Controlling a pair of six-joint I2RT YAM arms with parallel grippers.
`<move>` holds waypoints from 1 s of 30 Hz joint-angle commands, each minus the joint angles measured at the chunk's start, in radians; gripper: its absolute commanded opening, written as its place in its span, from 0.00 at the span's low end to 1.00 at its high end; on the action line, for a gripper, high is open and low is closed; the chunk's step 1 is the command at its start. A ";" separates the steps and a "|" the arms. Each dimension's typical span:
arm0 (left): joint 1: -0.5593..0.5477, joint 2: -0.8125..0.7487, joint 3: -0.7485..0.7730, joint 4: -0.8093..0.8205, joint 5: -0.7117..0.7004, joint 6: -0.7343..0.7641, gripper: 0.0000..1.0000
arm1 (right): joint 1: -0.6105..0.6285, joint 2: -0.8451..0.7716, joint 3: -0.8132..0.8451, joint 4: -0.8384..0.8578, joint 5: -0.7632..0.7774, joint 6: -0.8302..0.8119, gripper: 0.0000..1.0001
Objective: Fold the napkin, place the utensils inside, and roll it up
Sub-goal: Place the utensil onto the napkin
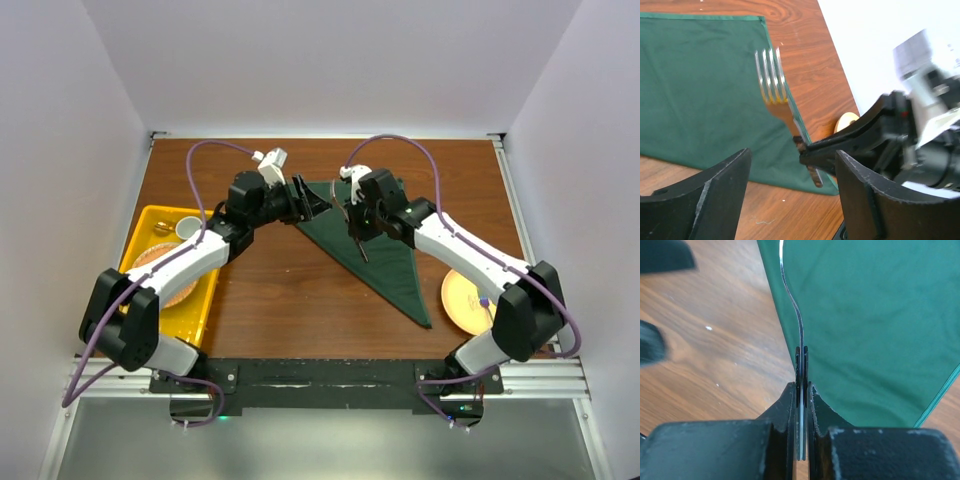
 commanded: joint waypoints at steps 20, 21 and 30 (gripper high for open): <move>0.005 -0.451 -0.166 -0.359 -0.754 0.020 0.64 | 0.214 0.483 0.241 -0.040 0.631 -0.211 0.00; 0.005 -0.451 -0.168 -0.360 -0.750 0.018 0.64 | 0.220 0.489 0.243 -0.039 0.643 -0.215 0.00; 0.005 -0.471 -0.180 -0.362 -0.734 0.008 0.64 | 0.280 0.566 0.263 -0.033 0.765 -0.244 0.00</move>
